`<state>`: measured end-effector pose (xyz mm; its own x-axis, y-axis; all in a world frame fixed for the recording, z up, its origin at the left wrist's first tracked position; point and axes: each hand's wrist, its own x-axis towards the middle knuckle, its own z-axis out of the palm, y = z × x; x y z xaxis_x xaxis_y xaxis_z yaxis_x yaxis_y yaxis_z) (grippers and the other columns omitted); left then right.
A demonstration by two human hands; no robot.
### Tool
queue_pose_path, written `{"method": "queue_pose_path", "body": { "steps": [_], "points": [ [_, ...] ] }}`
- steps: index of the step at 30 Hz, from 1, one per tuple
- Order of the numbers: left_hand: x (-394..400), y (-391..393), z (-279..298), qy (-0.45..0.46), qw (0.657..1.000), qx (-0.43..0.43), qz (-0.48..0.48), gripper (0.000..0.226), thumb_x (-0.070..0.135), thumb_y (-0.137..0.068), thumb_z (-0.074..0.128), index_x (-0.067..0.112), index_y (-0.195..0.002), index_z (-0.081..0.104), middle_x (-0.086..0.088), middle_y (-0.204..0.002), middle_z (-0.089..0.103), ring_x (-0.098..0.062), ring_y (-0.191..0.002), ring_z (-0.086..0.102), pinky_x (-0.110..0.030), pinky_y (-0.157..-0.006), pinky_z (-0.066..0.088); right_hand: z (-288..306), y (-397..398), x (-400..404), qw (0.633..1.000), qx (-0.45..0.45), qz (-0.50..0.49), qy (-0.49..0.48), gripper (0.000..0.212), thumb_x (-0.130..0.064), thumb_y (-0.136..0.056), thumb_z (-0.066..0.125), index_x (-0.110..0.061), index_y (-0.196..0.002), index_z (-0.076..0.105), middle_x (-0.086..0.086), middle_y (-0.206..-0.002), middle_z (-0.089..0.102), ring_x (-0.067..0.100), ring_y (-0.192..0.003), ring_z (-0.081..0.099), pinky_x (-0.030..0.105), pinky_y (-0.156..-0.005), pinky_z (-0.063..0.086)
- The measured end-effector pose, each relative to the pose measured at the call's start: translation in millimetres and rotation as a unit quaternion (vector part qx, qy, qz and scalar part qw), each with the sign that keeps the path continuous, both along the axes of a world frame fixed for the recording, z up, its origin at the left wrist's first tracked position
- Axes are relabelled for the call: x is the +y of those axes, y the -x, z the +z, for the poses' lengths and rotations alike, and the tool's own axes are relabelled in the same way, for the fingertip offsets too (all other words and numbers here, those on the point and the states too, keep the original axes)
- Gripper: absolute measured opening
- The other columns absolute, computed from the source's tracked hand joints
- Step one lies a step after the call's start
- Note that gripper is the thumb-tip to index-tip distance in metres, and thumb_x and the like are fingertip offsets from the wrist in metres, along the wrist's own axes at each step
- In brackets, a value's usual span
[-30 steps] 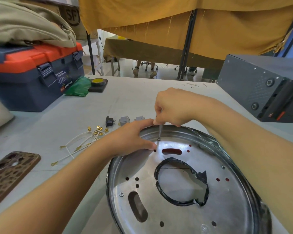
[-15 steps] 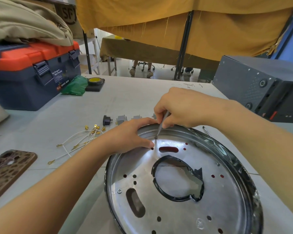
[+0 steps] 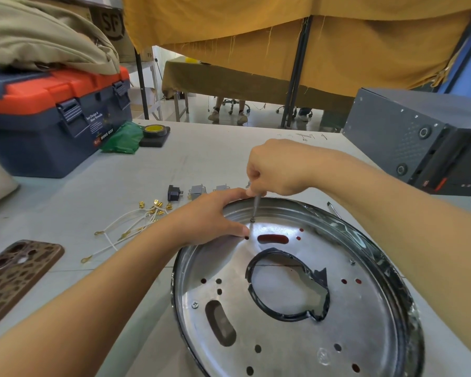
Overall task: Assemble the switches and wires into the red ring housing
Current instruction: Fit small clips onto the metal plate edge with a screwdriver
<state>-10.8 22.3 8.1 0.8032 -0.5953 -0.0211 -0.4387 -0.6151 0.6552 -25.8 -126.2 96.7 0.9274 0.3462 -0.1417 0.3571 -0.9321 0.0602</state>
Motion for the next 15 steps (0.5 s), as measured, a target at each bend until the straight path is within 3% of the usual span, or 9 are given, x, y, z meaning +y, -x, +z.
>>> {"method": "queue_pose_path", "body": {
  "steps": [3, 6, 11, 15],
  "points": [
    [0.1, -1.3, -0.9, 0.002, 1.0, 0.002, -0.002, 0.054, 0.038, -0.082, 0.067, 0.044, -0.129, 0.042, 0.011, -0.114, 0.052, -0.007, -0.093, 0.054, -0.019, -0.07, 0.042, -3.2, 3.5, -6.4, 1.0, 0.016, 0.018, 0.001, 0.017, -0.031, -0.092, 0.057, -0.017, -0.083, 0.058, 0.004, -0.089, 0.063, 0.022, -0.086, 0.055, 0.03, -0.068, 0.041],
    [0.4, -0.7, -0.8, 0.006, 1.0, -0.002, -0.006, 0.056, 0.038, -0.081, 0.068, 0.047, -0.129, 0.041, 0.018, -0.108, 0.049, 0.003, -0.088, 0.051, -0.015, -0.068, 0.039, -2.9, 9.2, -12.9, 0.998, 0.023, 0.036, -0.036, 0.007, -0.026, -0.089, 0.061, -0.02, -0.086, 0.061, 0.0, -0.096, 0.065, 0.018, -0.092, 0.057, 0.032, -0.08, 0.047],
    [0.7, -1.9, -1.1, 0.012, 1.0, -0.004, -0.003, 0.055, 0.038, -0.08, 0.069, 0.049, -0.127, 0.043, 0.03, -0.096, 0.048, 0.01, -0.084, 0.049, -0.011, -0.065, 0.035, -3.6, 15.1, -15.5, 0.996, -0.008, 0.073, -0.05, 0.005, -0.019, -0.085, 0.067, -0.022, -0.081, 0.064, -0.013, -0.076, 0.056, 0.002, -0.071, 0.049, 0.02, -0.064, 0.041],
    [0.4, -2.9, -2.0, 0.013, 1.0, -0.006, -0.005, 0.054, 0.039, -0.079, 0.069, 0.05, -0.125, 0.043, 0.033, -0.093, 0.047, 0.009, -0.083, 0.05, -0.011, -0.064, 0.035, -4.6, 16.8, -17.9, 0.994, -0.032, 0.093, -0.044, 0.005, -0.017, -0.085, 0.066, -0.021, -0.083, 0.067, -0.01, -0.081, 0.058, 0.005, -0.073, 0.051, 0.024, -0.071, 0.045]
  ]
}}
